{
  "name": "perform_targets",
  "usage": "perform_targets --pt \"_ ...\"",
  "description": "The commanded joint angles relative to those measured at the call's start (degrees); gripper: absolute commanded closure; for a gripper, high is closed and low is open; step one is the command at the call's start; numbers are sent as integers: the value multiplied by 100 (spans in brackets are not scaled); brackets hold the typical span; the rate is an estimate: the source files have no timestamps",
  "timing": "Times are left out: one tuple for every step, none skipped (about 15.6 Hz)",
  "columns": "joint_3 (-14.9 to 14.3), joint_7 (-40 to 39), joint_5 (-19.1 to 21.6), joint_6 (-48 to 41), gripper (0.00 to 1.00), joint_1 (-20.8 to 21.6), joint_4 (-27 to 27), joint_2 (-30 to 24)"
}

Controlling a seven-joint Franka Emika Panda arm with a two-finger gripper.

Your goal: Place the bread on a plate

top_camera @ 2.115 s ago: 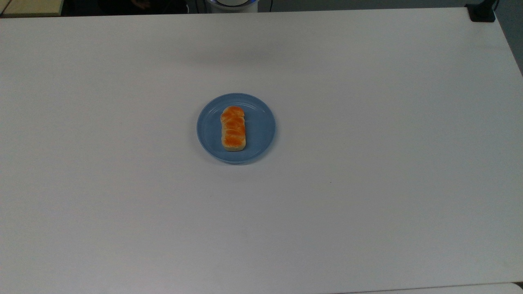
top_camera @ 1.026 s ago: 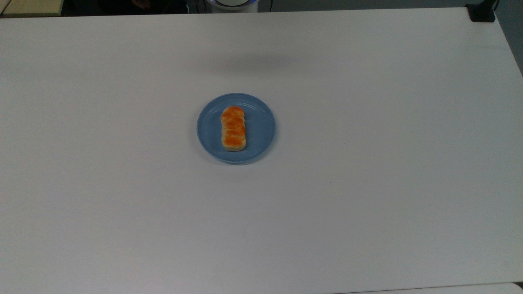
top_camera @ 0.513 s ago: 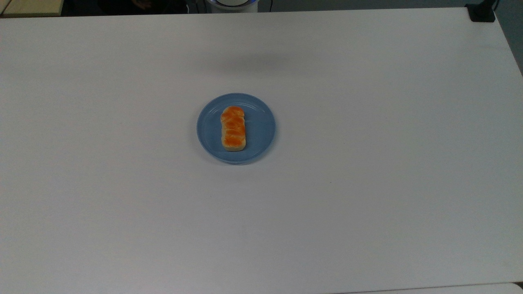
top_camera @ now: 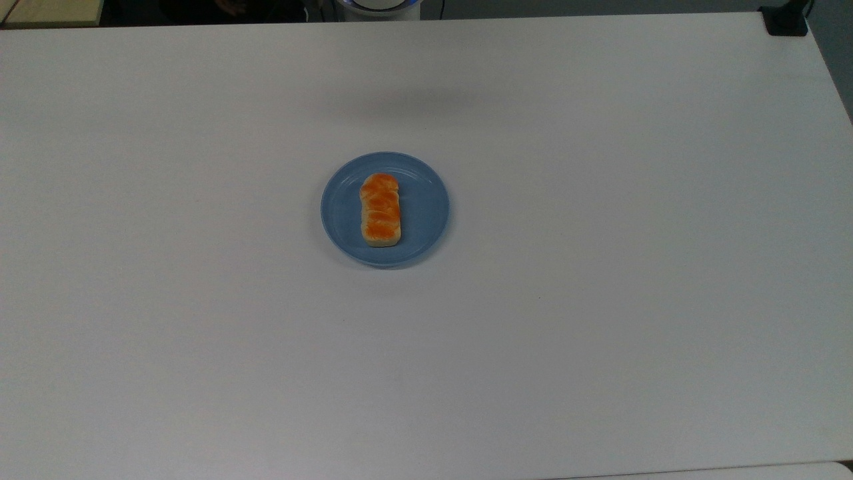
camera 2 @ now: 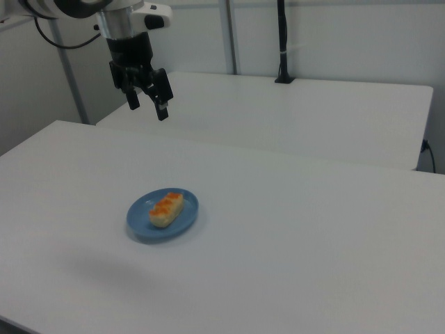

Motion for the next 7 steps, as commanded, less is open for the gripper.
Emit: perform_targets --pt "12 -124 -39 140 0 -6 -104 -37" --pt "12 -282 -21 140 0 -15 -104 -37" --pt "20 -362 -30 140 0 -15 -113 -37" --pt "21 -363 -30 140 0 -15 -104 -37" --pt "12 -371 -21 140 0 -15 -104 -37" --pt "12 -371 -21 140 0 -15 -104 -37" --pt "12 -371 -4 140 0 -15 -104 -37"
